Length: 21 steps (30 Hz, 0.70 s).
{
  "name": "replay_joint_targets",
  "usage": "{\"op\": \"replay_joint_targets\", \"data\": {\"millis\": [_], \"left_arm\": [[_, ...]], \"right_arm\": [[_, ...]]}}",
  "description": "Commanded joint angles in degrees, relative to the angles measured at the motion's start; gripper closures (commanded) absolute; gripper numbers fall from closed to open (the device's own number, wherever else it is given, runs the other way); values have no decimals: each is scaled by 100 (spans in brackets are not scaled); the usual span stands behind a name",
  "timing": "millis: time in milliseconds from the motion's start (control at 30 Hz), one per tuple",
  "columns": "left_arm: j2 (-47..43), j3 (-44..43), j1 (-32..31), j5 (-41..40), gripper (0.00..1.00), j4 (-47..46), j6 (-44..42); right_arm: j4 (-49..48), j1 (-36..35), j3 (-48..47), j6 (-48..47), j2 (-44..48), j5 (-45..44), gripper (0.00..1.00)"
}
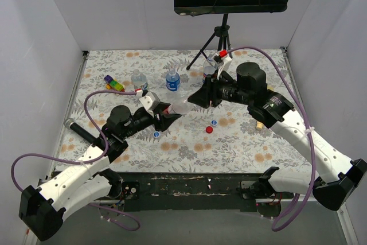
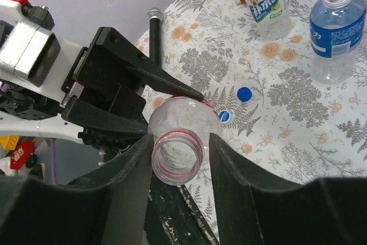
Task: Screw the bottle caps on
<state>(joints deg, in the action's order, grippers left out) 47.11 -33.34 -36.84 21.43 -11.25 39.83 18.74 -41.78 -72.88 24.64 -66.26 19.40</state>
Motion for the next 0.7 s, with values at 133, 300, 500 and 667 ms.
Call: {"op": "replay_joint_targets", "data": {"millis": [133, 300, 500, 667], "left_arm": [[-123, 56, -69, -95, 52, -159, -20], [-150, 47, -69, 439, 25, -10, -168], [-316, -14, -69, 1354, 3, 491, -854], [-89, -347, -69, 1443, 2, 763, -1083]], "right_arm": [[243, -76, -446, 15, -45, -296, 83], [762, -76, -823, -442, -62, -437, 99], [1324, -76, -1368, -1407, -203, -77, 99], [1738, -76, -1606, -1963, -344, 222, 99]]}}
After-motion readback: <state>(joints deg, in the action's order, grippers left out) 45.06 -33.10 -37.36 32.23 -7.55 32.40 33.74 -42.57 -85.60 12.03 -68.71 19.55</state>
